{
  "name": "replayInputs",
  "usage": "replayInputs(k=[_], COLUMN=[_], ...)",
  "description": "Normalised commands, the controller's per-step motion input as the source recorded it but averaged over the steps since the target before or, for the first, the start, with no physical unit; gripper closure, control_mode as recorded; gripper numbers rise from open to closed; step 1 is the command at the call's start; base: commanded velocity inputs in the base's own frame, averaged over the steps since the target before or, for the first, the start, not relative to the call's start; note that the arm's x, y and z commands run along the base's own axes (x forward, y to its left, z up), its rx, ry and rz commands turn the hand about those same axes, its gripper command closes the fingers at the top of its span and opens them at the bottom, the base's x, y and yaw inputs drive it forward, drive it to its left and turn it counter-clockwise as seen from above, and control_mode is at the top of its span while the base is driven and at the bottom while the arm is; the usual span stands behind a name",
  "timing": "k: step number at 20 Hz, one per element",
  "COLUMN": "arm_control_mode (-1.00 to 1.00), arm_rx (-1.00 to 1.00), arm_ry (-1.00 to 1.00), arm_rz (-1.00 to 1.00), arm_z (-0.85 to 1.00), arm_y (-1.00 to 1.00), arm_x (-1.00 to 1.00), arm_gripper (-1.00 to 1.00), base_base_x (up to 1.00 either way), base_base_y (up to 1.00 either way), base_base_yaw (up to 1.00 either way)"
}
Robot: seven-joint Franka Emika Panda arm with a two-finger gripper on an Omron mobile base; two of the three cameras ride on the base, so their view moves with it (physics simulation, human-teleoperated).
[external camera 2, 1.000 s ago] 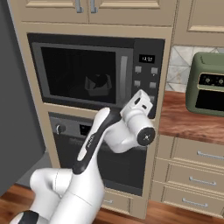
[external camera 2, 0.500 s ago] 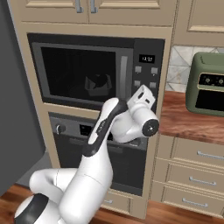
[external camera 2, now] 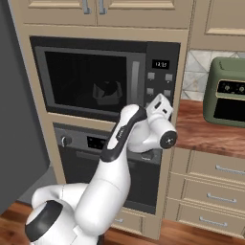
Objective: Place the tupperware containing the steak and sweet potato meal in the microwave. Close the microwave door and press the start button to reheat the meal.
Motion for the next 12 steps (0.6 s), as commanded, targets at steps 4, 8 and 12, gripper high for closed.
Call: replayInputs(k=[4, 8, 12], arm_control_mode=[-1.00, -1.00, -1.00], arm_rx=[0.00, 0.00, 0.00], arm_ry=[0.00, 0.00, 0.00], arm_rz=[0.00, 0.00, 0.00], arm_z=[-0.19, -0.07, -0.10], arm_y=[-0.09, 0.00, 0.00], arm_x=[0.27, 0.36, 0.32], arm_gripper=[1.00, 1.00, 1.00], base_base_x=[0.00, 0.00, 0.00], base_base_y=[0.00, 0.00, 0.00], base_base_yaw=[0.00, 0.00, 0.00])
